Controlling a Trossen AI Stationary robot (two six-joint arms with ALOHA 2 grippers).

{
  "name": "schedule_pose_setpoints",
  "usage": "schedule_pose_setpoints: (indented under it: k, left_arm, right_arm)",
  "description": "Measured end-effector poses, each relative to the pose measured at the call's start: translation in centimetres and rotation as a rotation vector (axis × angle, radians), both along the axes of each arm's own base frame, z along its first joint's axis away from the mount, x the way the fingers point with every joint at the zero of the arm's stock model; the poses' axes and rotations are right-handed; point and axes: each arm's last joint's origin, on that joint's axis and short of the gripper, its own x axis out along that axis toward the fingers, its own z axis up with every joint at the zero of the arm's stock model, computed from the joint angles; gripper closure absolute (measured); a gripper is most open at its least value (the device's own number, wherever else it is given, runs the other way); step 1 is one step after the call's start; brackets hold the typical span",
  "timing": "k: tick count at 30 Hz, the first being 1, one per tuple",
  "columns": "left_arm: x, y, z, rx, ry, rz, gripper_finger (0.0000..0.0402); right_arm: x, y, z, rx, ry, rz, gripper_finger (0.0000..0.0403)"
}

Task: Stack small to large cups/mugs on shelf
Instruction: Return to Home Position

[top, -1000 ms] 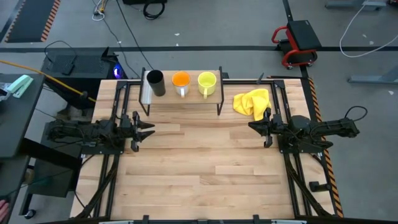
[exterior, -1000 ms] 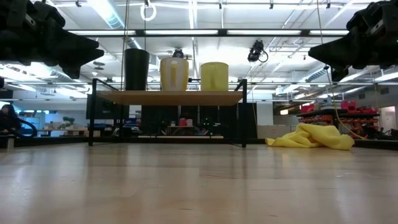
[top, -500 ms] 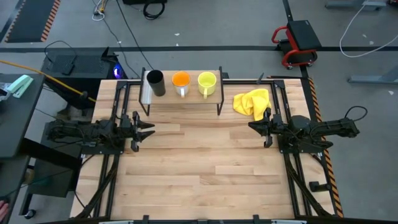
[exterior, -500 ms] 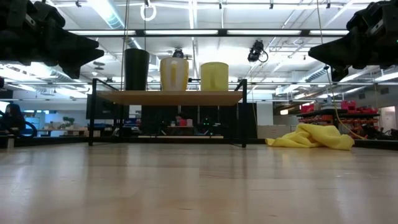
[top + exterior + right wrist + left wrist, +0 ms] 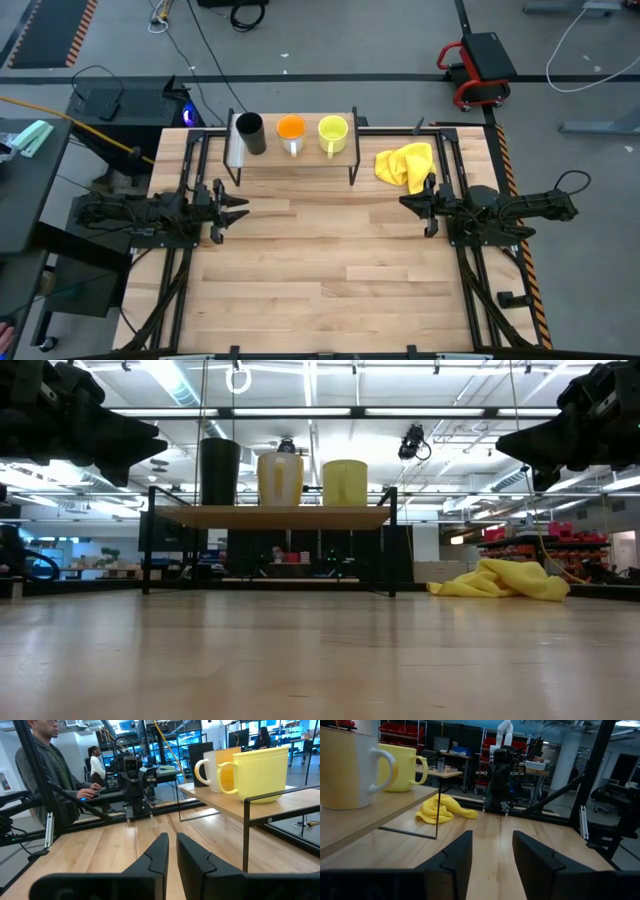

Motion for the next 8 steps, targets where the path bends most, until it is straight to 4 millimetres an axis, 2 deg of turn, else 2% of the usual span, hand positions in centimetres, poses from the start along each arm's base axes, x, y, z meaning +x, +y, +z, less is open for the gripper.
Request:
schedule_pose_setpoints:
  k: [8]
  left_arm:
    - [0.00, 0.00, 0.00, 0.000, 0.000, 0.000, 0.0257]
  right_arm:
    - [0.00, 0.00, 0.00, 0.000, 0.000, 0.000, 0.0359]
